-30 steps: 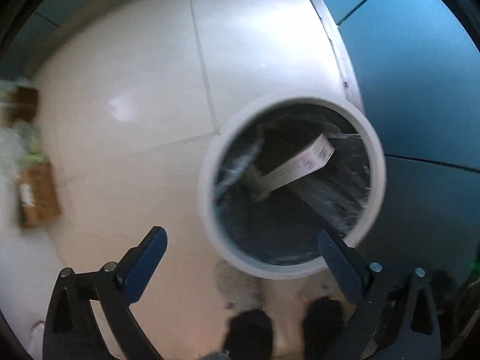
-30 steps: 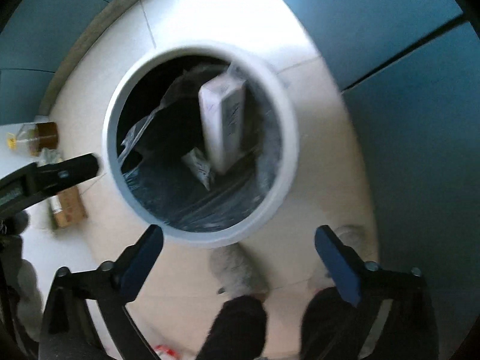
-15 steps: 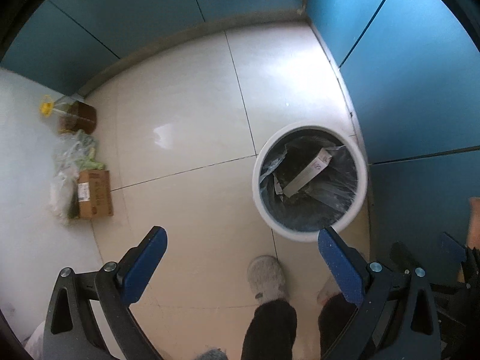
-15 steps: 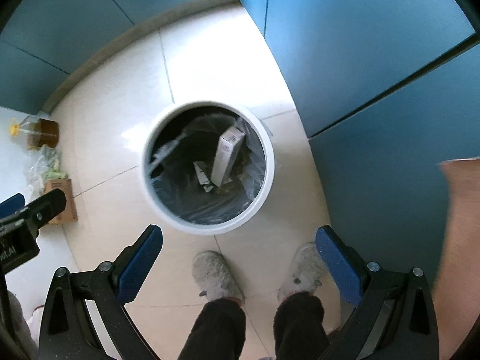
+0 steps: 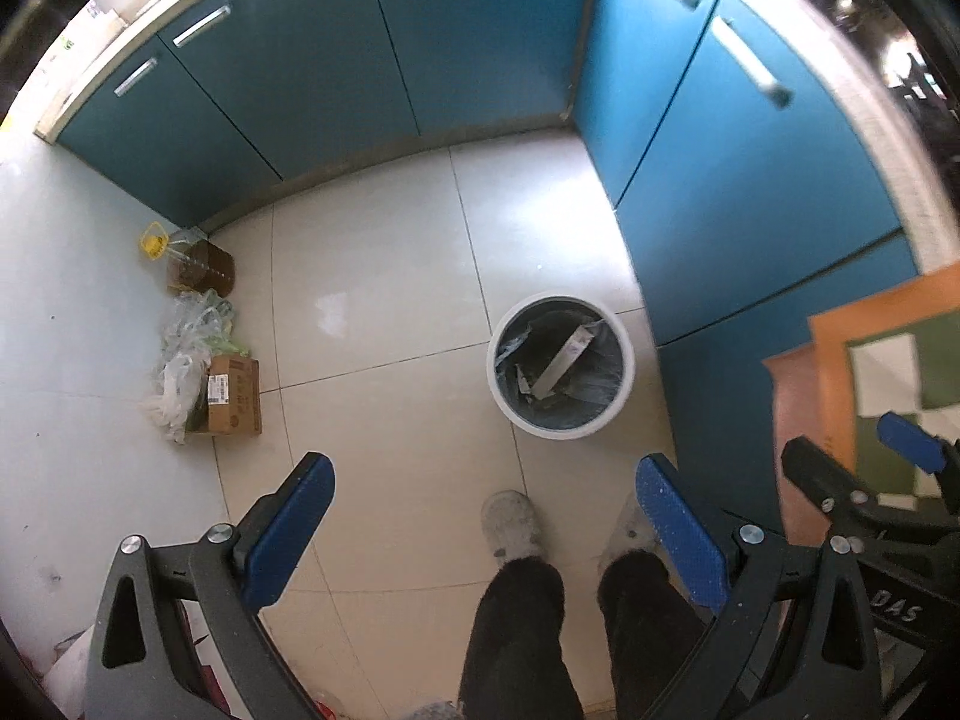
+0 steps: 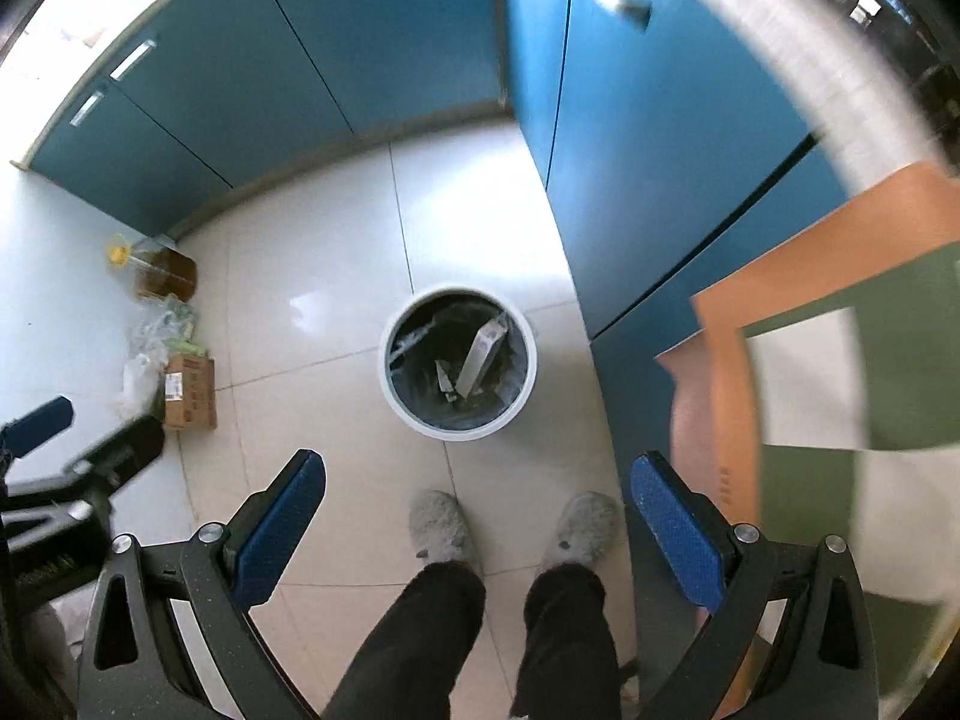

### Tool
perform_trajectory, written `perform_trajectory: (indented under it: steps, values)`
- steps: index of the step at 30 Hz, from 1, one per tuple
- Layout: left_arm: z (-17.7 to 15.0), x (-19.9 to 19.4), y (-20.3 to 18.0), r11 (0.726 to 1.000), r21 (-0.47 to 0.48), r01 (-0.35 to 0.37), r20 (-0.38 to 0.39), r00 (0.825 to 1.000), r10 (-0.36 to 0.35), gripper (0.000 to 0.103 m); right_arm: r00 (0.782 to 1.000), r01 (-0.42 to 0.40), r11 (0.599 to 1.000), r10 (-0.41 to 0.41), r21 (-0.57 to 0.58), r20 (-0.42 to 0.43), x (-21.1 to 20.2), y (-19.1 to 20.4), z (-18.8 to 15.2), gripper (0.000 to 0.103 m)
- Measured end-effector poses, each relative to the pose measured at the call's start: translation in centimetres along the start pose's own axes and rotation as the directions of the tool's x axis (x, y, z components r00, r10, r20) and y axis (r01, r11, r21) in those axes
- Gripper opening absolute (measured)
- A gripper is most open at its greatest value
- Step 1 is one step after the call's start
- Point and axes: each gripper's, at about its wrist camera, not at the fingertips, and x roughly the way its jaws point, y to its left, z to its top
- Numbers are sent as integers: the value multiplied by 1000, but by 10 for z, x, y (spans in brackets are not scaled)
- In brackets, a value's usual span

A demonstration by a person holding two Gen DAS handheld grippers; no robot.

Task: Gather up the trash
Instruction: 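Withdraw both tools from the bin back toward the table, then grasp the yellow seasoning box with the right tool while the left tool grasps a white tissue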

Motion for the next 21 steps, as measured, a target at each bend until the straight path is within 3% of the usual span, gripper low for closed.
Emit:
perform_trajectory:
  steps: [8,11,13,17,19,21]
  values:
    - [-9,-90,-15,996,17,-93,123,988,90,103,992,-107,991,101,77,77,-103,-23,-15,103]
    - [-1,-122,-34,995,26,-97,182,979,91,103,983,-159,969,138,189,122,-132,-57,-22,103]
    - [7,-138,-53,997,43,-69,230,972,57,103,981,-156,948,116,276,159,-150,-91,-31,103]
    - [22,-155,-128,982,187,-15,239,970,-31,103,981,-91,870,-6,484,196,-186,-186,-68,103]
    - [23,-158,-181,957,292,-5,233,970,-66,103,982,-35,822,-77,569,172,-195,-228,-91,103]
    - [18,-160,-234,914,403,47,192,972,-135,103,982,30,744,-147,668,120,-190,-280,-126,103]
